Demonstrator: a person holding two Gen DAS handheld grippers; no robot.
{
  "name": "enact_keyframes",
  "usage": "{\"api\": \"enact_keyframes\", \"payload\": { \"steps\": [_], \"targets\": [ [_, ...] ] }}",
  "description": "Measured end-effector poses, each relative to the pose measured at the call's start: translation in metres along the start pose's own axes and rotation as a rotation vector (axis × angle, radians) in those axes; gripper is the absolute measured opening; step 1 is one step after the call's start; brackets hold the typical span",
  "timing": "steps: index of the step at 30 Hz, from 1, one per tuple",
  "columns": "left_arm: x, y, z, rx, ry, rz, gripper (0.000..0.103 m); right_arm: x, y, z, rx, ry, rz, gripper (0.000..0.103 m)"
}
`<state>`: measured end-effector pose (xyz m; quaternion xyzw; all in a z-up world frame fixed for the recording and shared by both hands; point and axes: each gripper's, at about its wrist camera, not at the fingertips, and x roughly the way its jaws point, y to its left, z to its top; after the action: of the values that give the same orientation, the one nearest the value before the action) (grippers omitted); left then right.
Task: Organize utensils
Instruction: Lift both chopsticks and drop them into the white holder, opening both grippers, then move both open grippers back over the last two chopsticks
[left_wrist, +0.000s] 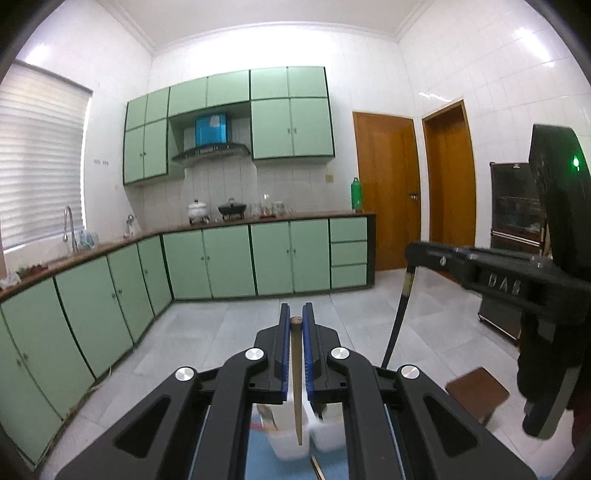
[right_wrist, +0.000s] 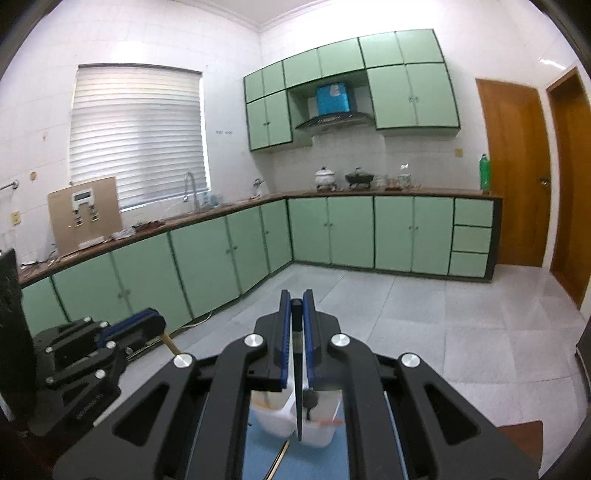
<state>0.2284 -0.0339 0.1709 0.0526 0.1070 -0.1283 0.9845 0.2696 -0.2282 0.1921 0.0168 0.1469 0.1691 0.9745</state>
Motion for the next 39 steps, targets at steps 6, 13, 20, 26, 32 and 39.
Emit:
{"api": "enact_keyframes", "payload": {
  "steps": [6,13,20,26,32,39],
  "targets": [
    [0.048,0.006,0.0,-0.026,-0.014,0.01,0.006,0.041,-0.013,-0.002,0.007,0.004,-0.027,0.006],
    [0.1,0.016,-0.041,-0.069,0.071,0.013,0.006,0.083,-0.023,-0.034,0.038,0.069,-0.028,0.006],
    [0.128,0.018,-0.083,-0.065,0.187,-0.004,0.007,0.112,-0.022,-0.073,0.033,0.182,-0.023,0.006],
    [0.128,0.021,-0.095,-0.071,0.228,-0.018,0.014,0.11,-0.022,-0.089,0.069,0.219,-0.026,0.016],
    [0.091,0.028,-0.081,-0.094,0.175,-0.011,0.039,0.062,-0.028,-0.078,0.088,0.14,-0.053,0.037],
    [0.029,0.021,-0.089,-0.109,0.137,0.003,0.06,-0.006,-0.016,-0.098,0.056,0.085,-0.046,0.059]
  ]
}}
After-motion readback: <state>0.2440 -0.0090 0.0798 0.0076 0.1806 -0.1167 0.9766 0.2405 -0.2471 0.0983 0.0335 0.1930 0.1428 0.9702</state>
